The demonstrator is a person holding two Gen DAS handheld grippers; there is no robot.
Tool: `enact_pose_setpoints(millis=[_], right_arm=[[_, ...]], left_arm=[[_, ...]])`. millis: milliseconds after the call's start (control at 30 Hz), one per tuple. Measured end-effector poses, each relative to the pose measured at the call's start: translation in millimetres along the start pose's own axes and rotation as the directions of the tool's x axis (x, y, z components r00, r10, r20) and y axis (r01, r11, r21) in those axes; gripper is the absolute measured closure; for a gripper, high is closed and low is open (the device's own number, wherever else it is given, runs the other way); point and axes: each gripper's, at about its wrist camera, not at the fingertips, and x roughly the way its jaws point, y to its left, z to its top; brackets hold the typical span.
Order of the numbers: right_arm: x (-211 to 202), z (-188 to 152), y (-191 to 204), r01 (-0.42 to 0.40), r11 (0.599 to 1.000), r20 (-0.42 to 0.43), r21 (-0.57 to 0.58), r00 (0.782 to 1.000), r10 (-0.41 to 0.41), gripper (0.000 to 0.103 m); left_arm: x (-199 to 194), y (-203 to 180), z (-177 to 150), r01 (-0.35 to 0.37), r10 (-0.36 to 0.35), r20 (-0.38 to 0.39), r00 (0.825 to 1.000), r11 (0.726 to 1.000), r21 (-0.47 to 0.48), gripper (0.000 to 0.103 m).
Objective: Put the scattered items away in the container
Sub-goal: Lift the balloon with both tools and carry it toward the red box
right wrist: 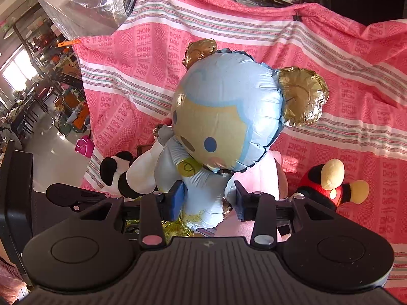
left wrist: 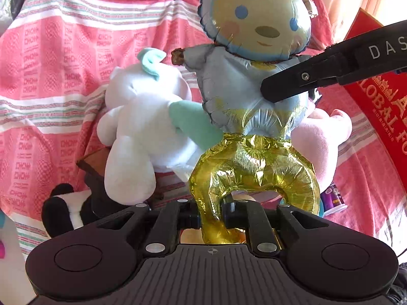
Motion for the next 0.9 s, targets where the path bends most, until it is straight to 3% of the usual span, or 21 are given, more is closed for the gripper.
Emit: enact_pose_setpoints(millis=[400,900], right_arm=[[-43,-4,-12,0.052,0.998,0.068,0.031,0.996,-0.054,0.059],[-123,-32,-68,0.159,0.976,0.163,0.148,0.97,-0.183,0.059]], left_arm=[[-27,-40,22,0.038,-0.044,0.071,0.997,0.996,0.081,0.093],[-29,-131,64,0.118,-0.146,0.125,0.981,0.971,0.209,0.093]])
